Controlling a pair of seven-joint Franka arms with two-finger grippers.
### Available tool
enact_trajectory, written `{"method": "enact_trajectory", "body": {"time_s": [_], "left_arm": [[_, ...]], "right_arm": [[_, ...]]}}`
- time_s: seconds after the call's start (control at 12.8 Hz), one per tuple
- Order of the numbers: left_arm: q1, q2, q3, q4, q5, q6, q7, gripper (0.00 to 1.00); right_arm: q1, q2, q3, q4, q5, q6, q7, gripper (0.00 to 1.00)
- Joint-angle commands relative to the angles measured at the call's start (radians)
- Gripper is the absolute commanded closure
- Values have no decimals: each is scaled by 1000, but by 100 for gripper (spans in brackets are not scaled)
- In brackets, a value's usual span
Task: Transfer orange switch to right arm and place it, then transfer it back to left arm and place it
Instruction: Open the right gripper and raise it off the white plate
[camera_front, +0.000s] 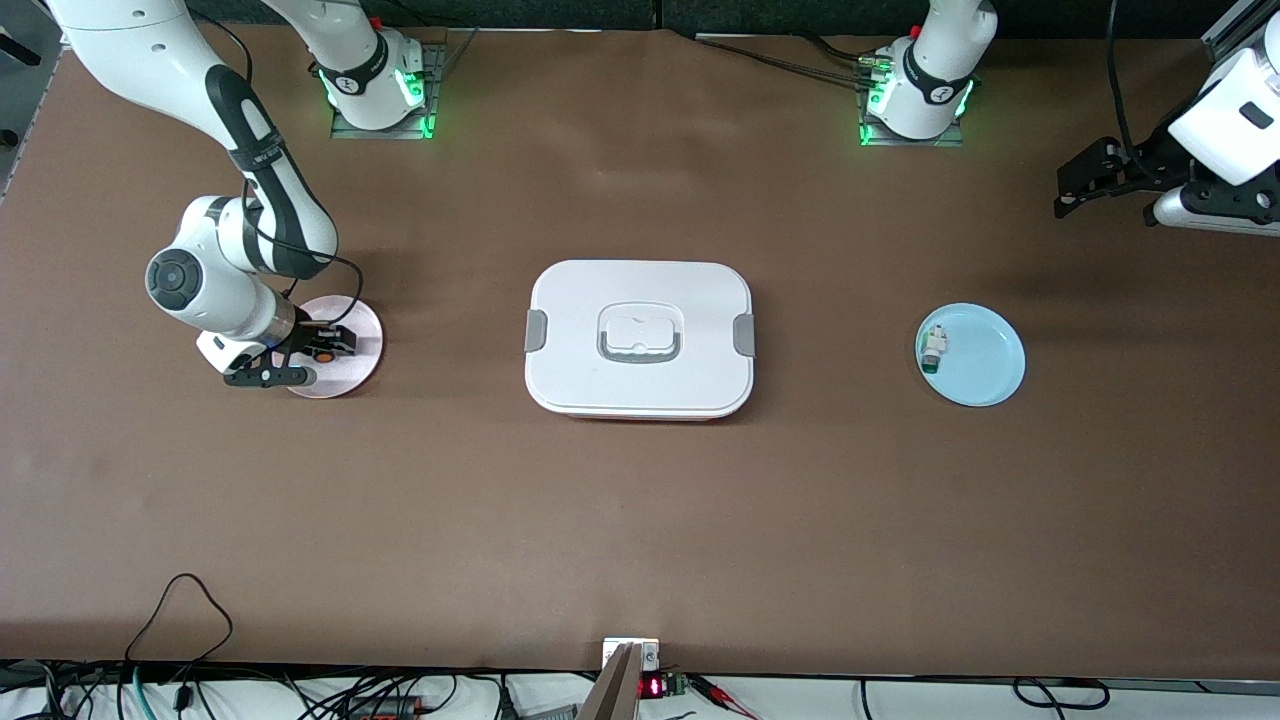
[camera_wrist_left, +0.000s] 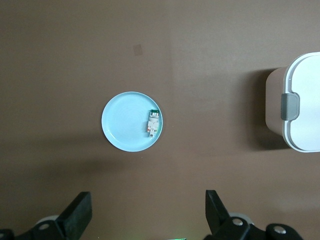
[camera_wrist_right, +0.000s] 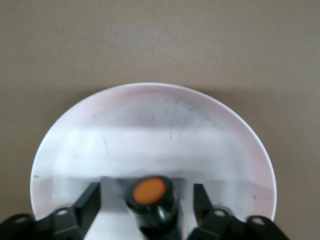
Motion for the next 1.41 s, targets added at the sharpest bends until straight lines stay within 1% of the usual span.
{"method": "enact_trajectory", "body": {"time_s": [0.0,0.16,0.31,0.39,0.47,0.63,0.7,0.78,0.94,1.02,1.1,1.17,1.25,1.33], "left_arm": [[4,-23,-3,-21,-15,-4,-18,0],[6,-21,-3,-21,-13,-4,-37,0],[12,-10,2,-7,-3,-4,-29,0],[12,9,14,9,1,-4,2,0],[12,29,32,32,1,-4,57,0],[12,57,54,54,2,-4,102,0],[11,63,62,56,2,-4,102,0],[8,66,63,59,5,-4,103,0],[-3,77,60,85,48,-4,108,0],[-18,77,60,91,51,1,109,0],[-26,79,62,91,51,5,103,0],[-26,77,60,91,51,7,99,0],[-25,77,62,88,50,5,95,0],[-20,77,62,86,50,5,95,0]], "right_arm": [[-21,-53,23,-1,-12,-22,-6,1],[-23,-109,24,12,-12,-33,-22,1],[-41,-172,24,53,-14,-36,-51,1],[-42,-215,24,74,-12,-76,-57,1],[-41,-252,24,129,-11,-169,-46,1],[-44,-264,18,284,-14,-393,-54,1],[-44,-274,16,346,-15,-476,-54,1],[-44,-283,15,395,-15,-533,-57,1],[-42,-292,13,537,-15,-732,-46,1],[-44,-291,13,606,-17,-819,-45,1],[-44,-294,10,642,-18,-854,-52,1],[-42,-307,6,648,-25,-862,-53,1],[-41,-317,9,648,-61,-862,-53,1],[-39,-317,12,648,-75,-862,-43,1]]}}
